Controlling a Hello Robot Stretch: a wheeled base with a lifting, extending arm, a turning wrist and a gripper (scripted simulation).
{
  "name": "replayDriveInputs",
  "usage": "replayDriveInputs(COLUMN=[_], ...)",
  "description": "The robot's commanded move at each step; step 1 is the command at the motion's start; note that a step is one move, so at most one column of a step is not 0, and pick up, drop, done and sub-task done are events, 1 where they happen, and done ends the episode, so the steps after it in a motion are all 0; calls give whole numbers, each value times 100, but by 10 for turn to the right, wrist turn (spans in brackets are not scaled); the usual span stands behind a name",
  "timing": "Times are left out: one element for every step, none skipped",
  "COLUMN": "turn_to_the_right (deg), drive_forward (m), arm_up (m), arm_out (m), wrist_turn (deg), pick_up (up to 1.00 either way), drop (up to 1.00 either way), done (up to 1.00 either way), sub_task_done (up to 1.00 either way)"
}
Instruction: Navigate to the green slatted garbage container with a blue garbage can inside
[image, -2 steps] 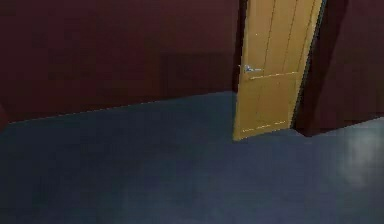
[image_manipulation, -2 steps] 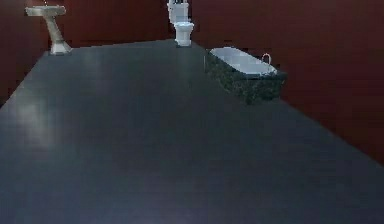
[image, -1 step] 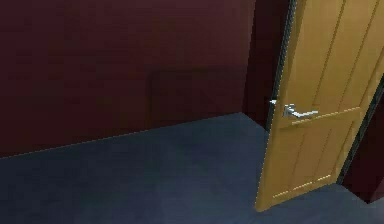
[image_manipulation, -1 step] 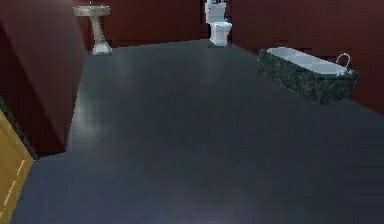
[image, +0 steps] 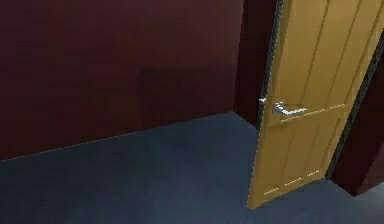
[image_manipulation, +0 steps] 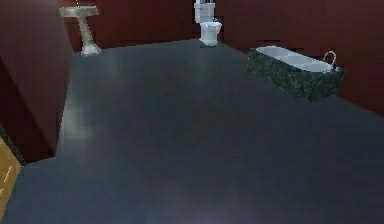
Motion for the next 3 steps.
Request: replayDriveInputs(turn_to_the_right=[-90,0,-120], drive_forward=[0,100,0], arm_up=[0,0,0], arm_out=[0,0,0], wrist_turn=[0,0,0], pick_up=[0,0,0], drop=[0,0,0], done=[0,0,0], sub_task_done=[0,0,0])
